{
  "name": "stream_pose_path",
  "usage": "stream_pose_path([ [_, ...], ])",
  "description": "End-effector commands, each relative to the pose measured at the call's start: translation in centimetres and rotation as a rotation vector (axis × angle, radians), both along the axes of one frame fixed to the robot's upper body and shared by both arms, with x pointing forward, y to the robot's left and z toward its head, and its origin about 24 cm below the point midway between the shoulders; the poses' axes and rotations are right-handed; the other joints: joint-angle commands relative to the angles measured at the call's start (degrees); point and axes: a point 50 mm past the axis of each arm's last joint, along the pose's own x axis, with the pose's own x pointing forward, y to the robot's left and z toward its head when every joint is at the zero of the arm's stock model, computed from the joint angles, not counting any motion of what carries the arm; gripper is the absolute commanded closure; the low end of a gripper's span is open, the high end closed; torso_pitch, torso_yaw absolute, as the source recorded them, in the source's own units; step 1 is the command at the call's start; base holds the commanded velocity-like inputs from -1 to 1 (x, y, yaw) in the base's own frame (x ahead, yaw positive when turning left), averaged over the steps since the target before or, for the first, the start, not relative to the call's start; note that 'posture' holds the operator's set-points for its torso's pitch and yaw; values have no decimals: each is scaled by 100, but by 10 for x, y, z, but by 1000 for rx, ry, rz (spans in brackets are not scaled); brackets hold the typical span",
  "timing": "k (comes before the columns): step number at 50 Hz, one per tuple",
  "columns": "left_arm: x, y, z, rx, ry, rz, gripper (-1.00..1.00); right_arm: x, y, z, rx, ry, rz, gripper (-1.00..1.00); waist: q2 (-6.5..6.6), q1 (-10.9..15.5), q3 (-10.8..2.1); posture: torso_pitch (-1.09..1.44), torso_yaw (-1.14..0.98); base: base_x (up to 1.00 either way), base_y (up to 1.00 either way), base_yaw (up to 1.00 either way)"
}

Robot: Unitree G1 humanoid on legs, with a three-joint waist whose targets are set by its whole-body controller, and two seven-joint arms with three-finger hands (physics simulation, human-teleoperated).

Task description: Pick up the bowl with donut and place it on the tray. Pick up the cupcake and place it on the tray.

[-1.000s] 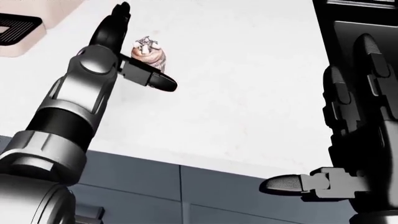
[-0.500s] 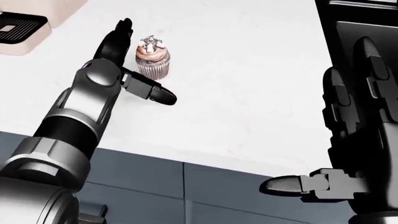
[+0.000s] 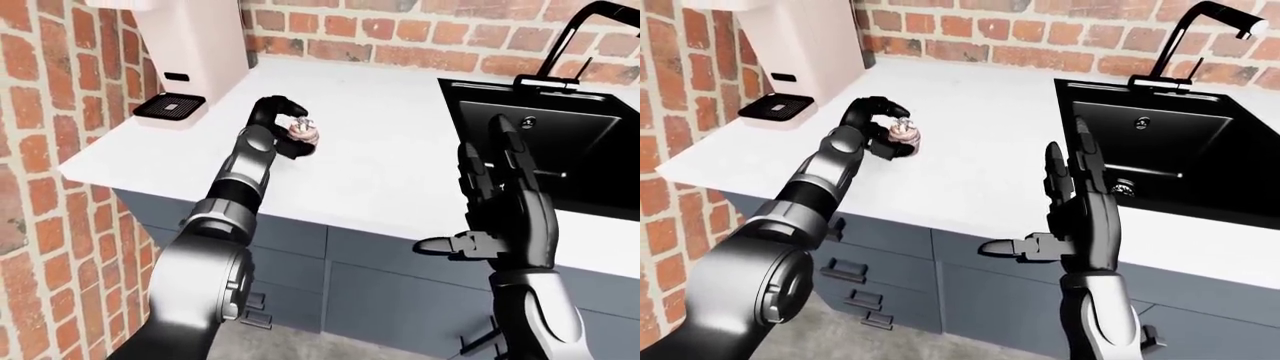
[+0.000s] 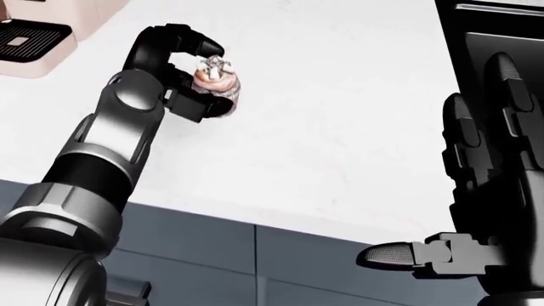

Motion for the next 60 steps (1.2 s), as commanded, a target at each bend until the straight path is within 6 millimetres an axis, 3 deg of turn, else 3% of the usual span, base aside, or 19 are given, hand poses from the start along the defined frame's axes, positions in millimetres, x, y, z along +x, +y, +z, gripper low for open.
stream_pose_path([
  [1,1,-6,12,-7,-19,-30,44,-4,1,12,-9,-76,2,-100,-6,-9,-107,0,0,0,0,0],
  [6,2,-4,23,-22,-52,-28,100,-5,1,15,-12,-80,2,-100,2,-15,-112,0,0,0,0,0],
  [17,0,-5,57,-33,-126,-43,100,-9,2,26,-15,-101,1,-100,15,-41,-53,0,0,0,0,0],
  [26,-18,-5,94,-48,-198,-69,100,-10,2,30,-15,-111,2,-100,19,-65,21,0,0,0,0,0],
  [33,-23,-4,93,-57,-203,-74,100,-10,3,29,-11,-105,3,-100,25,-55,37,0,0,0,0,0],
  [38,-23,-5,90,-60,-198,-77,100,-10,4,28,-9,-91,3,-100,104,71,-142,0,0,-31,0,0],
  [43,-22,-7,87,-65,-194,-80,100,-10,3,27,-5,-80,2,-100,183,96,-71,0,0,-62,-2,0],
  [45,-22,-7,86,-65,-193,-82,100,-10,3,28,-3,-79,3,-100,232,92,-142,0,0,-63,-8,0],
  [49,-21,-7,85,-68,-191,-81,100,-10,4,28,0,-79,4,-100,94,2,-64,0,0,-62,-15,0],
  [51,-21,-7,84,-67,-190,-81,100,-10,4,28,-1,-77,4,-100,-108,-31,-41,0,0,-63,-21,0],
  [52,-21,-7,83,-68,-190,-80,100,-10,4,28,-1,-76,3,-100,-363,-47,-96,0,0,-62,-27,0],
  [53,-21,-7,83,-68,-189,-81,100,-9,4,28,-4,-72,1,-100,-350,-56,-112,0,0,-63,-33,0],
  [56,-20,-7,83,-67,-187,-83,100,-8,4,26,-14,-64,-5,-100,-104,43,-15,0,0,-45,-64,0],
  [59,-20,-7,81,-66,-184,-82,100,-7,3,25,-22,-59,-12,-100,248,159,263,0,0,-22,-95,0],
  [60,-20,-7,81,-66,-184,-82,100,-7,3,25,-24,-59,-13,-100,429,197,282,0,0,-15,-100,0],
])
